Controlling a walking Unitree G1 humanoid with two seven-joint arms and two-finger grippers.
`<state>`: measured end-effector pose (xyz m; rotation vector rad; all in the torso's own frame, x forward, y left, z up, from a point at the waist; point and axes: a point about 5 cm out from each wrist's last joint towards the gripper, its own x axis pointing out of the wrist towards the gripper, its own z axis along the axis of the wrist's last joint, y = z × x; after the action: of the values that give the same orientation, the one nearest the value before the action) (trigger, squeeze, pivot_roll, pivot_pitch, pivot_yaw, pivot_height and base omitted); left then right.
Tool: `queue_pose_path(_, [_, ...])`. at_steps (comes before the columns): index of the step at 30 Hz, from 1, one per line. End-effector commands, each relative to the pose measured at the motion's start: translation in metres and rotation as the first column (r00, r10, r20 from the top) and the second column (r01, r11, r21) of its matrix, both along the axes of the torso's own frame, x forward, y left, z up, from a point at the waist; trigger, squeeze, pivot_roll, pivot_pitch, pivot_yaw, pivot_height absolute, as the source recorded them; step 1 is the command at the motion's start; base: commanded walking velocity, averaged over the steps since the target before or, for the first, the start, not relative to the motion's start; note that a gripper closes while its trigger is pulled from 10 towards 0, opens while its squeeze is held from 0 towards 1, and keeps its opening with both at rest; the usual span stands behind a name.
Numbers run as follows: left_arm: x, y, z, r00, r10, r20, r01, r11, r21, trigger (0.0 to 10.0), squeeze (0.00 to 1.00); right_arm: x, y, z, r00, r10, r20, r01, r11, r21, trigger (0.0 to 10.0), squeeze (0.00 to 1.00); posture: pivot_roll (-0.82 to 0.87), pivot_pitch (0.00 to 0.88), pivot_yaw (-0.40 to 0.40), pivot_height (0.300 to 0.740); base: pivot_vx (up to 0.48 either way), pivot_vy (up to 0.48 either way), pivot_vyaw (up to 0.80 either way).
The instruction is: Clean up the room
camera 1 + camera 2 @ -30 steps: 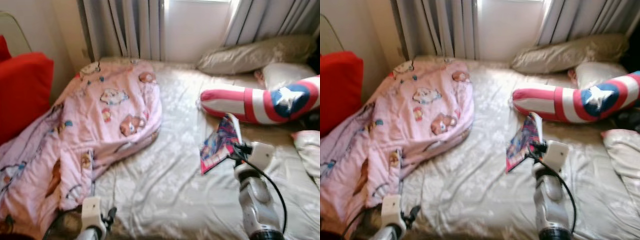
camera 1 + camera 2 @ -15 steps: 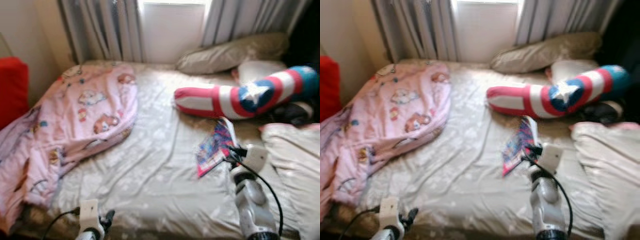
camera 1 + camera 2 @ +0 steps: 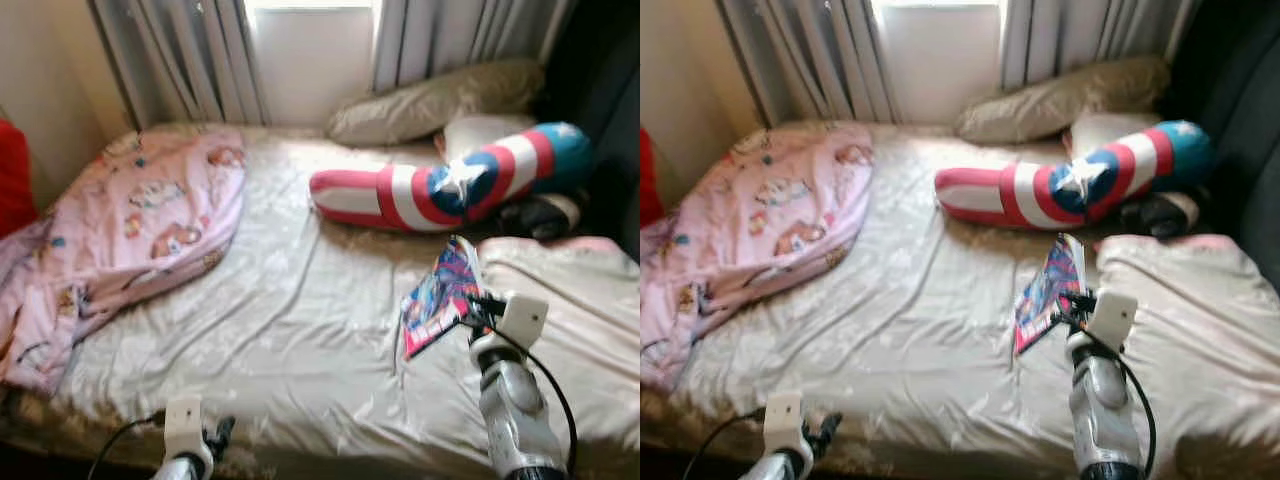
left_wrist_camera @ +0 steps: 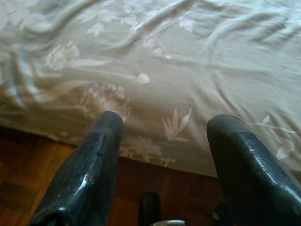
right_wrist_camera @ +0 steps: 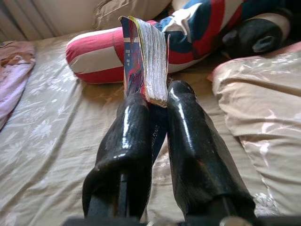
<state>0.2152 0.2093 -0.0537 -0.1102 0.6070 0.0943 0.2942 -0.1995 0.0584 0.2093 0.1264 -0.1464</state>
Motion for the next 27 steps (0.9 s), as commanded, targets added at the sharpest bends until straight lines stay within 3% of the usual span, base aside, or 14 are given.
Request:
queue_pose_path(1, [-0.0015, 0.0019, -0.0007, 1.0, -0.001, -0.008, 0.001, 1.0, 0.001, 10.0, 0.0, 0.0061, 0.0038, 0.0106, 0.998, 0.012, 0.057, -0.013, 1.0, 0.006, 10.0, 0.0, 0.06, 0.011, -0.003, 0.735, 0.0, 0.0, 0.0])
queue_pose_path(10, [-0.0016, 0.0005, -0.0011, 1.0, -0.009, -0.01, 0.009, 1.0, -0.001, 10.0, 0.0, 0.0066, 0.0025, 0.0075, 1.0, -0.002, 0.03, 0.002, 1.0, 0.005, 10.0, 0.0, 0.06, 0.006, -0.004, 0.735, 0.0, 0.0, 0.0])
queue_pose_path(13, [-0.0016, 0.0006, -0.0011, 1.0, -0.009, -0.009, 0.009, 1.0, 0.0, 10.0, 0.0, 0.0072, 0.0033, 0.0071, 1.0, 0.001, 0.025, -0.001, 1.0, 0.004, 10.0, 0.0, 0.06, 0.006, -0.005, 0.735, 0.0, 0.0, -0.66])
queue_pose_path(20, [-0.0015, 0.0008, -0.0008, 1.0, -0.009, -0.005, 0.009, 1.0, 0.003, 10.0, 0.0, 0.0076, 0.0035, 0.0079, 0.999, 0.0, 0.036, 0.0, 1.0, -0.005, 10.0, 0.0, 0.06, 0.007, -0.006, 0.735, 0.25, 0.0, -0.12])
queue_pose_path(27, [-0.0012, 0.0003, -0.0002, 1.0, -0.012, 0.003, 0.012, 1.0, 0.004, 10.0, 0.0, 0.0085, 0.0029, 0.0077, 0.999, -0.001, 0.036, 0.001, 1.0, -0.01, 10.0, 0.0, 0.06, 0.0, -0.004, 0.735, 0.0, 0.0, 0.0])
